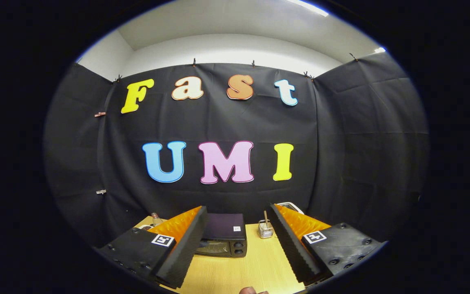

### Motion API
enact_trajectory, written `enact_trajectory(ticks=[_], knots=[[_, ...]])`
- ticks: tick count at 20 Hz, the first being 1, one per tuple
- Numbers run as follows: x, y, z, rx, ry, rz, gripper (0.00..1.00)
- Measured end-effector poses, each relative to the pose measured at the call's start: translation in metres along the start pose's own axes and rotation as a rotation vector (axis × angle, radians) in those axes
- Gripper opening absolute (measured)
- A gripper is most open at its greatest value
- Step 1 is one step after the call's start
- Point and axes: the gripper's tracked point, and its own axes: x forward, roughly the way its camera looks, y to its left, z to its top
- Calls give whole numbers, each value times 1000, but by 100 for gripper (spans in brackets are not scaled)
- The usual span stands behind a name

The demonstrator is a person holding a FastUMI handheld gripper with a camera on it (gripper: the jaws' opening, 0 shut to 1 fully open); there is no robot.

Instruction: Open the toaster oven, put the food inside, and close the toaster oven door.

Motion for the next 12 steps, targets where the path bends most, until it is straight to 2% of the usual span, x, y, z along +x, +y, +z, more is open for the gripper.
enact_trajectory(ticks=[12], knots=[[8,-6,-15,-33,2,-34,99]])
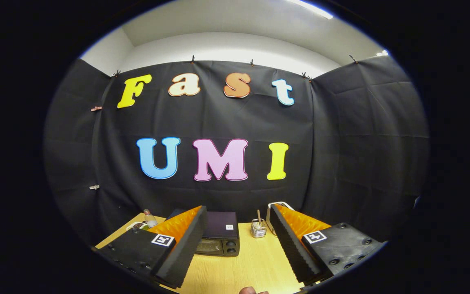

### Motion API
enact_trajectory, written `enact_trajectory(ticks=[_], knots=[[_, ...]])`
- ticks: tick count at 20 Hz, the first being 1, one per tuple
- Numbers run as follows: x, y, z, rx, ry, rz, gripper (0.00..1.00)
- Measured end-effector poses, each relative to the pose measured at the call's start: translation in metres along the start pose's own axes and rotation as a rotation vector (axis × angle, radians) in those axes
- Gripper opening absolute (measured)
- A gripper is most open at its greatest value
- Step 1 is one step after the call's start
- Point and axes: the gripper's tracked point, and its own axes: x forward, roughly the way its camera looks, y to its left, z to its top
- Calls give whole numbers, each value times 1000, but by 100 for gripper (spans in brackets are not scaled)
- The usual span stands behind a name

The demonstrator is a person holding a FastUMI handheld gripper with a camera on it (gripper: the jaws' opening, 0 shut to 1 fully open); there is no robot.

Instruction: Open the toaster oven, put the food inside, and close the toaster oven door.

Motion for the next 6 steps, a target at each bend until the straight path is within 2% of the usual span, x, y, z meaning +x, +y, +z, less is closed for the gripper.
enact_trajectory(ticks=[6], knots=[[-1,8,-13,8,23,5,99]])
